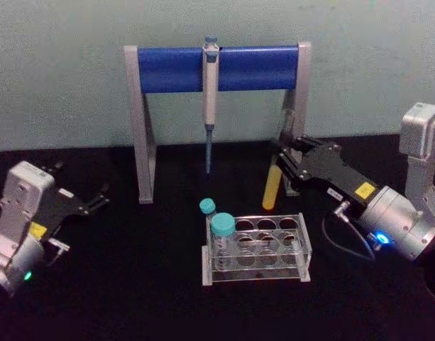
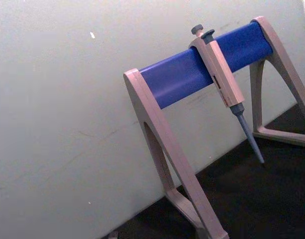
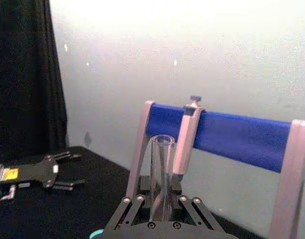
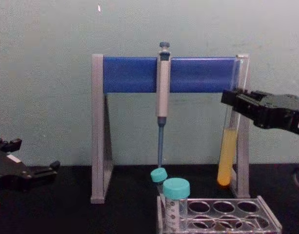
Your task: Pick up the test tube from the test tube rack, shake it, then place it back into the test tube rack.
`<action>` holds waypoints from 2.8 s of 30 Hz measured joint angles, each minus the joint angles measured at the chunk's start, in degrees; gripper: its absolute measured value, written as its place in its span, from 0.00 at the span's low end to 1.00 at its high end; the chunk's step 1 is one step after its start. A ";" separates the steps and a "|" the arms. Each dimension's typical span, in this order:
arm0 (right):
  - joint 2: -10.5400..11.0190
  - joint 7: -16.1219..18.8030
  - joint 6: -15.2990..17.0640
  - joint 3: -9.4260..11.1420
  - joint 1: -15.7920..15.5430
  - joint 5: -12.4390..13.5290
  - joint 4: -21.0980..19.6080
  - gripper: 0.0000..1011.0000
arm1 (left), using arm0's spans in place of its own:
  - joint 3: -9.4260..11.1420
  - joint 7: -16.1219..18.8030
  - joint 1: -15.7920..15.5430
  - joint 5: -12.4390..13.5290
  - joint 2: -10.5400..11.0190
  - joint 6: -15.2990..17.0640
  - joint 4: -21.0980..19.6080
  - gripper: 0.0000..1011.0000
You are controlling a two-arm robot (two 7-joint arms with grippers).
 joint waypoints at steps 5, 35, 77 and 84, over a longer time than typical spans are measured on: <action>-0.53 -1.13 -1.39 0.57 -0.36 -0.52 0.19 0.23 | 0.00 0.00 0.00 0.00 0.00 0.00 0.00 0.99; 4.54 7.57 4.45 -1.58 1.04 1.62 -1.97 0.23 | 0.01 0.00 0.00 0.00 0.00 0.00 0.00 0.99; 2.98 8.30 8.99 1.71 1.30 8.51 -2.46 0.23 | 0.00 0.00 0.00 0.00 0.00 0.00 0.00 0.99; 9.32 9.44 11.37 1.43 0.03 8.11 -6.03 0.23 | 0.00 0.00 0.00 0.00 0.00 0.00 0.00 0.99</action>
